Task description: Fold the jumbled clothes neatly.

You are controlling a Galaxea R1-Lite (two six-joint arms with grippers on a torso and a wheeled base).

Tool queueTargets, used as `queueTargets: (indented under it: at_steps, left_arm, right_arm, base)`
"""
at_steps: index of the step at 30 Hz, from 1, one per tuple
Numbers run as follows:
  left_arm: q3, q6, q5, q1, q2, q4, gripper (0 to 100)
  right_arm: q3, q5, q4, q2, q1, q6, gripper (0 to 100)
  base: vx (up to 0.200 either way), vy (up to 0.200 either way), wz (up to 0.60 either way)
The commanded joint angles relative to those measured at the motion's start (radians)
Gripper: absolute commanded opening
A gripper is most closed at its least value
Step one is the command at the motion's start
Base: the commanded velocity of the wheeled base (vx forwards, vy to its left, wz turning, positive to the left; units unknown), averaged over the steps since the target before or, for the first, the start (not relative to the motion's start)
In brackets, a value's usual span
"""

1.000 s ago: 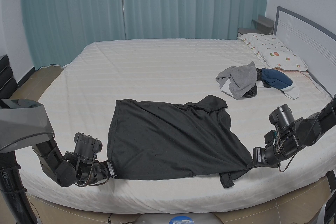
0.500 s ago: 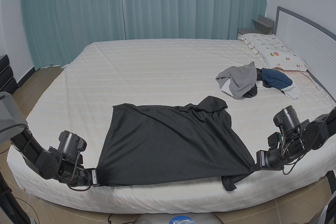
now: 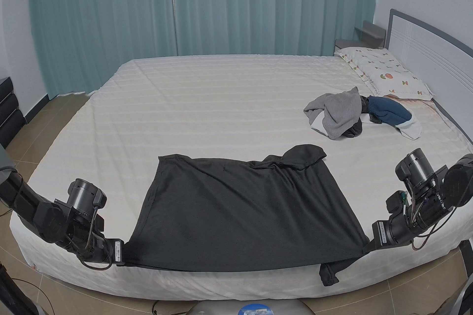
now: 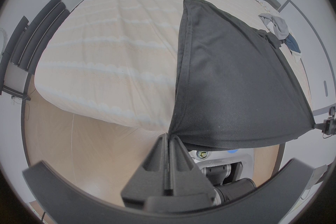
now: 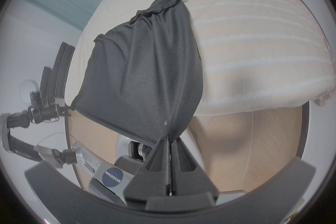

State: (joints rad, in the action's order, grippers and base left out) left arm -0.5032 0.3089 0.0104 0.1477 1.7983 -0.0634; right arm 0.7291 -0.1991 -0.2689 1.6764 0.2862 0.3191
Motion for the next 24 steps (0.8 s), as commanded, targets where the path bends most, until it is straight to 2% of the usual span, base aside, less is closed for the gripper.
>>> queueTargets:
  at_steps: [1, 3, 4, 12, 19, 20, 22, 23, 24]
  left_arm:
    - [-0.003, -0.001, -0.004, 0.001, 0.004, 0.004, 0]
    - [-0.001, -0.002, -0.006, 0.004, 0.007, 0.004, 0]
    - [0.0, -0.001, -0.007, 0.006, 0.007, 0.005, 0]
    - [-0.001, -0.011, -0.01, 0.007, 0.026, -0.003, 0]
    - [-0.021, -0.004, -0.012, 0.001, 0.021, -0.007, 0]
    - [-0.02, -0.004, -0.012, 0.0, 0.021, -0.007, 0]
    - [-0.02, -0.004, -0.012, 0.0, 0.021, -0.007, 0]
    - [-0.02, -0.004, -0.012, 0.0, 0.021, -0.007, 100]
    - [-0.023, -0.002, -0.012, 0.0, 0.026, -0.001, 100]
  right_arm:
    - [0.009, 0.003, -0.003, 0.045, 0.002, -0.008, 0]
    - [0.012, 0.006, 0.002, 0.069, 0.002, -0.008, 0]
    - [0.019, 0.007, 0.013, 0.089, 0.001, -0.005, 100]
    - [0.07, -0.009, 0.053, 0.123, -0.005, 0.021, 100]
    - [0.087, -0.04, 0.166, 0.169, -0.005, 0.11, 100]
    - [0.079, -0.043, 0.226, 0.194, -0.001, 0.144, 100]
    - [0.079, -0.043, 0.226, 0.194, -0.001, 0.144, 100]
    - [0.079, -0.043, 0.226, 0.194, -0.001, 0.144, 100]
    - [0.07, -0.043, 0.287, 0.215, 0.002, 0.184, 100]
  base:
    - [0.0, 0.0, 0.0]
    - [0.0, 0.0, 0.0]
    - [0.0, 0.0, 0.0]
    - [0.0, 0.0, 0.0]
    - [0.0, 0.0, 0.0]
    - [0.0, 0.0, 0.0]
    - [0.0, 0.0, 0.0]
    - [0.0, 0.0, 0.0]
    - [0.0, 0.0, 0.0]
